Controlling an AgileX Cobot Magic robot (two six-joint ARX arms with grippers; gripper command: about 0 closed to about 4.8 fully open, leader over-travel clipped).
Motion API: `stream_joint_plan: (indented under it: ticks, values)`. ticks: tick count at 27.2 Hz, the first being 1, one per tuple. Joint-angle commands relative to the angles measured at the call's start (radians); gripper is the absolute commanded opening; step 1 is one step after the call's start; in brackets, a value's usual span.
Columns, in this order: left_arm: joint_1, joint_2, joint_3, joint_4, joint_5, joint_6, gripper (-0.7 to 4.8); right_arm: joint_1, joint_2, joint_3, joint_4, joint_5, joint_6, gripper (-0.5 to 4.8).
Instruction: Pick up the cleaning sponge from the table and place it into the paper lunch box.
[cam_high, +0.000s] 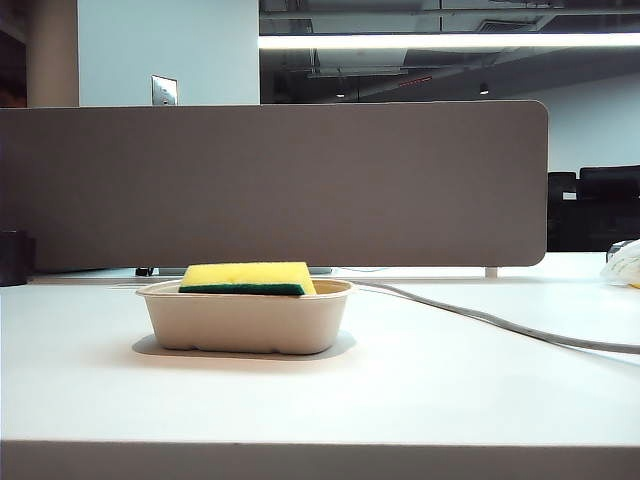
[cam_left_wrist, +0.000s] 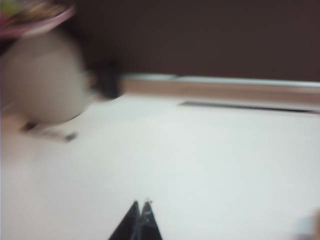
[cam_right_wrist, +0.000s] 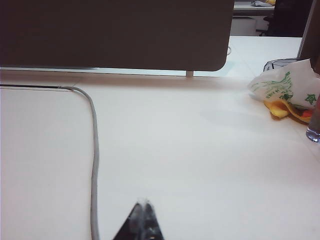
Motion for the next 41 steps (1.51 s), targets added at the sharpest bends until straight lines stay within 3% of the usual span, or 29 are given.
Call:
stream_joint_plan:
  ticks: [1, 8, 14, 20, 25, 31, 41]
  values:
    - [0.067, -0.052, -0.104, 0.105, 0.062, -0.021, -0.04, 0.0, 0.0, 0.001, 0.016, 0.0, 0.0, -0.05]
    - [-0.007, -0.238, -0.403, 0.391, 0.107, -0.042, -0.04, 0.001, 0.0, 0.001, 0.013, 0.0, 0.0, -0.05]
    - [-0.084, -0.457, -0.572, 0.412, 0.079, -0.04, -0.04, 0.001, 0.0, 0.001, 0.013, 0.0, 0.0, -0.05]
    - [-0.126, -0.451, -0.618, 0.411, 0.108, -0.029, -0.04, 0.006, 0.0, 0.002, 0.008, 0.001, 0.0, -0.05]
    - [-0.169, -0.451, -0.645, 0.415, 0.048, -0.001, -0.04, 0.005, 0.0, 0.002, 0.01, 0.0, 0.0, -0.05]
    - [-0.169, -0.451, -0.716, 0.472, 0.052, -0.008, -0.04, 0.005, 0.0, 0.002, 0.01, 0.0, 0.0, -0.05]
    - [-0.16, -0.451, -0.716, 0.486, 0.057, -0.006, -0.04, 0.005, 0.0, 0.002, 0.012, 0.0, 0.0, -0.05]
